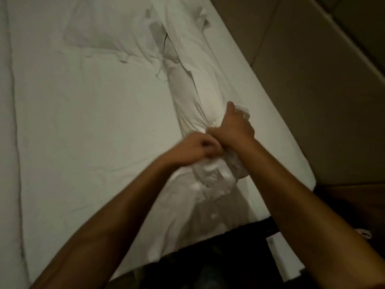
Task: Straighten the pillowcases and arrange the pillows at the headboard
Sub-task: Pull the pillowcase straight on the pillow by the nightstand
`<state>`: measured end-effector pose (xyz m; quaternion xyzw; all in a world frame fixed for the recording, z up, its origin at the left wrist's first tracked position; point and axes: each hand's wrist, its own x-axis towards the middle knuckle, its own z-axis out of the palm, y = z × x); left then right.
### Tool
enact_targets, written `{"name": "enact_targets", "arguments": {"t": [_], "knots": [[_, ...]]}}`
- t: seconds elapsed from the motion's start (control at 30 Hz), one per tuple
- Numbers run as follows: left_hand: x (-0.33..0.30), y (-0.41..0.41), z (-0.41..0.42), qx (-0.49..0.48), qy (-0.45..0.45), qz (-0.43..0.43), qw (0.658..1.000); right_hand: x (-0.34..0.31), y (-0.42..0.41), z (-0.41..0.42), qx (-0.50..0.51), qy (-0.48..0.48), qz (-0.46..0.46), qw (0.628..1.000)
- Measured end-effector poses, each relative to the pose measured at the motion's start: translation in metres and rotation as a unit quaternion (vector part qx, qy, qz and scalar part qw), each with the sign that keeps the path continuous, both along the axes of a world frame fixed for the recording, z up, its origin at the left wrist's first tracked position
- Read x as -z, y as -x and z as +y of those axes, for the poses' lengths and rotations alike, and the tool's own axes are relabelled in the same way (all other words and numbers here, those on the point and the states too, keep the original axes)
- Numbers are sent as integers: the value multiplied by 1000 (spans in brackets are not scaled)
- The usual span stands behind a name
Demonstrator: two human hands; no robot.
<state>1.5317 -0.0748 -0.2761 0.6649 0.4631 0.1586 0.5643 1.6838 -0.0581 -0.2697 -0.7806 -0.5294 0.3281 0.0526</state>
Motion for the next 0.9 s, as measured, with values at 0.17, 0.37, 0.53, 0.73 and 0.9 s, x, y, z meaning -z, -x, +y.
{"name": "enact_targets", "arguments": {"t": [0.17, 0.37, 0.53, 0.73, 0.9], "knots": [[-18, -18, 121, -367, 59, -1, 928, 14, -46, -17, -35, -73, -69, 994], [8, -147, 172, -195, 64, 197, 959, 9, -69, -72, -44, -362, -295, 883], [43, -198, 164, -153, -167, 317, 921, 13, -138, -82, 39, -210, -246, 946], [37, -257, 153, -204, -201, 210, 935, 33, -197, -106, 166, 54, 43, 984], [7, -301, 135, -299, -135, 30, 944, -10, -283, -127, 245, -59, -106, 962]]}}
